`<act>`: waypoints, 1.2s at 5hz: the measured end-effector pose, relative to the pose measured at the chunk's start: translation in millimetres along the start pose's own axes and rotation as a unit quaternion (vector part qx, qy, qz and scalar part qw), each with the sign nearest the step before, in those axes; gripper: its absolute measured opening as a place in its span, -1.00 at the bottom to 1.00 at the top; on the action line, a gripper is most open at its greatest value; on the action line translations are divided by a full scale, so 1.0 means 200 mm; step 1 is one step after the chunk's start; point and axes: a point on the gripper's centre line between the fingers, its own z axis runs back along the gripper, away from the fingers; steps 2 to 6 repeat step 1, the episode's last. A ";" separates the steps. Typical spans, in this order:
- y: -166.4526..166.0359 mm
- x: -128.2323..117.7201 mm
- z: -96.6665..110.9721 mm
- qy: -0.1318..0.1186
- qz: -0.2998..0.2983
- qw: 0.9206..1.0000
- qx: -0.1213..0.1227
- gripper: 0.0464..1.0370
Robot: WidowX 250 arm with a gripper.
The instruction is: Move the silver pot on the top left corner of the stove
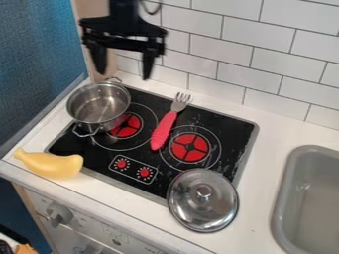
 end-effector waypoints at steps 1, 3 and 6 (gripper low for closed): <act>-0.18 -0.05 0.03 -0.012 -0.040 0.999 -0.017 0.93; -0.18 -0.05 0.03 -0.012 -0.040 0.999 -0.017 0.93; -0.18 -0.05 0.03 -0.012 -0.040 0.999 -0.017 0.93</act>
